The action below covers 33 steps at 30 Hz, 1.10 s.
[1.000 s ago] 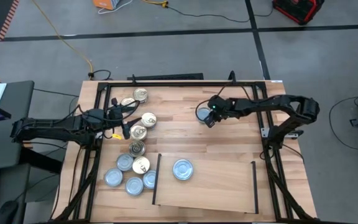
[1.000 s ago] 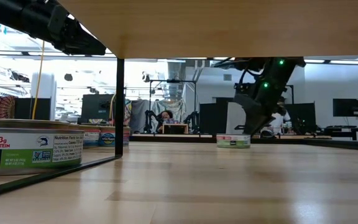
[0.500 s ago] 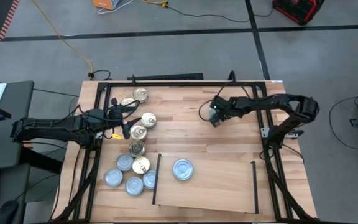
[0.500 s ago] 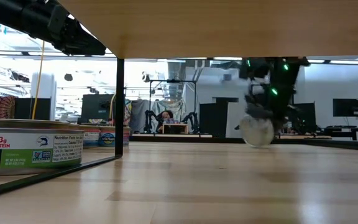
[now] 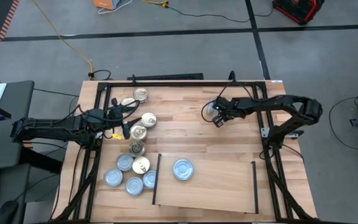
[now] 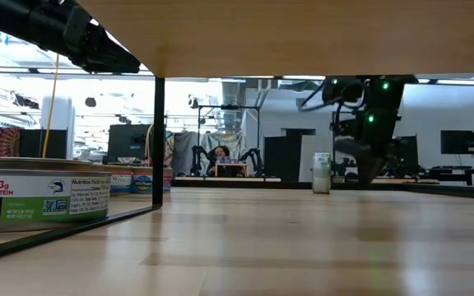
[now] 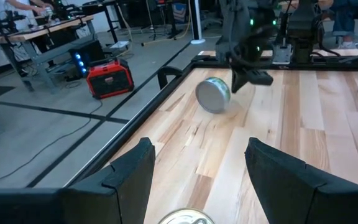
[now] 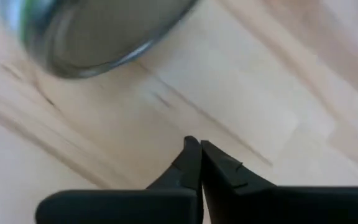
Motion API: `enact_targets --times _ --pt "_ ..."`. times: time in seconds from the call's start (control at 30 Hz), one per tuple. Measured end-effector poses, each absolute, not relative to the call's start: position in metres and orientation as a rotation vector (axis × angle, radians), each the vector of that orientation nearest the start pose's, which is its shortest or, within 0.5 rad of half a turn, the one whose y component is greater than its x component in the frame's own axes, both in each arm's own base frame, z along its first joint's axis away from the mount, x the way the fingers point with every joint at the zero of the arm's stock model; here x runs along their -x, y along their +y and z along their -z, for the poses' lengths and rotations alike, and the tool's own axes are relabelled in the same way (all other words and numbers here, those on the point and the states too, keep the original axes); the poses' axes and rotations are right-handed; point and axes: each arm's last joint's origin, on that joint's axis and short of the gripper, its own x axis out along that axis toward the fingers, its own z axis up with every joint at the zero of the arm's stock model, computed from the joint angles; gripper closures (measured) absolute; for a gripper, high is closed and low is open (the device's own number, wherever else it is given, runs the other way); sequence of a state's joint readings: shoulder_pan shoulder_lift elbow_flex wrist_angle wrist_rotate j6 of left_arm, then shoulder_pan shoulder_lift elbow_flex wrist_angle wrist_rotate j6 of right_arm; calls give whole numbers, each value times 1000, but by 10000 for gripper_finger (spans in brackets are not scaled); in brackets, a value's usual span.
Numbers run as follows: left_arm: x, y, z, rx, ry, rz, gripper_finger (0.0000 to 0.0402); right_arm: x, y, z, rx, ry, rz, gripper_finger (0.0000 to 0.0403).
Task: Stack canned seafood by type on shelf
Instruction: Stack the green tuna can on the top of the green tuna can on the shelf
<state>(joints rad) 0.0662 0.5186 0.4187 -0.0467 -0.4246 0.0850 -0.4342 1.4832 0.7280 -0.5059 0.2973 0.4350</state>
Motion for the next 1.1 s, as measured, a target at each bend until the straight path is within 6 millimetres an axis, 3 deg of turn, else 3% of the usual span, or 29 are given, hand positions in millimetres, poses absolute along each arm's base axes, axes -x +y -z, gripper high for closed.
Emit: enact_targets --times 0.27,0.5,0.67,0.83,0.93,1.1 --pt "-133 21 -256 -118 169 -483 162 -216 -94 -194 -291 952 814 317" --pt "-133 21 -256 -118 169 -483 162 -218 -77 -221 -39 858 628 205" --pt "-133 21 -256 -115 162 -483 162 -226 -77 -227 90 956 541 107" --pt "-133 21 -258 -117 147 -484 162 -247 -81 -223 222 1096 427 36" --pt "-133 21 -258 -120 146 -484 162 -262 -85 -224 276 1203 370 13" --pt "-133 21 -258 -127 149 -483 162 -286 -93 -229 349 1321 302 9"
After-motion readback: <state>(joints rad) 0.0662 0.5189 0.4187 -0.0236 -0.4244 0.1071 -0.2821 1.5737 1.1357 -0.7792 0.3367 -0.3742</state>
